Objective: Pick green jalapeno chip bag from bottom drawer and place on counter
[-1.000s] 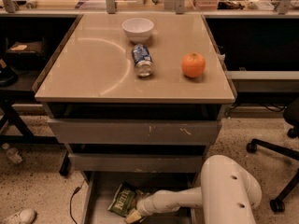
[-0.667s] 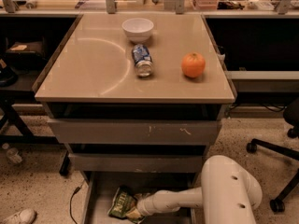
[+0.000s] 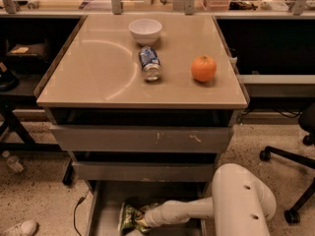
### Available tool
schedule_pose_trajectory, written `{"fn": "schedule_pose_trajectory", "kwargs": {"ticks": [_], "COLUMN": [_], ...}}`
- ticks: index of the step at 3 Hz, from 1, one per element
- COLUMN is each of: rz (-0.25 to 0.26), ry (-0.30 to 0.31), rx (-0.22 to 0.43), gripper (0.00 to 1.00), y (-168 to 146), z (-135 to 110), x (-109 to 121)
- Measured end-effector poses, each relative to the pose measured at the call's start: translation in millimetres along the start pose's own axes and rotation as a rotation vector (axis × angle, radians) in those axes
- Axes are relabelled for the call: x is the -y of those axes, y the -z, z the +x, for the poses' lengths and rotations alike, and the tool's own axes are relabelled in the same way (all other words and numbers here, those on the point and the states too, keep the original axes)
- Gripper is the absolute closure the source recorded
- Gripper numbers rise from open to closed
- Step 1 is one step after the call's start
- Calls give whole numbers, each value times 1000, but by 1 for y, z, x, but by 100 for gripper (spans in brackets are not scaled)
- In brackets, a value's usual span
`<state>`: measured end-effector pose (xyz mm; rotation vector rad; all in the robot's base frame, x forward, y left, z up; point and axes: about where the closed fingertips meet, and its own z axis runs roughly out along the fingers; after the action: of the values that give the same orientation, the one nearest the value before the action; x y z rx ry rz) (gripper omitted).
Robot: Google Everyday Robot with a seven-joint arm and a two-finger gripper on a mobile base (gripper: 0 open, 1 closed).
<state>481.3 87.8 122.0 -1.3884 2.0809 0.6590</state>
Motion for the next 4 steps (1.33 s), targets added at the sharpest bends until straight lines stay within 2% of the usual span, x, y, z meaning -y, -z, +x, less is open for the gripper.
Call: {"fn": "schedule_pose_trajectory", "kwargs": {"ticks": [1, 2, 4], "rz": [-6, -10, -32], "ry": [2, -3, -25], "rx": [4, 19, 71], "gripper": [100, 100, 100], "y": [0, 9, 88], "z": [-2, -9, -49], "x": [-2, -1, -8]}}
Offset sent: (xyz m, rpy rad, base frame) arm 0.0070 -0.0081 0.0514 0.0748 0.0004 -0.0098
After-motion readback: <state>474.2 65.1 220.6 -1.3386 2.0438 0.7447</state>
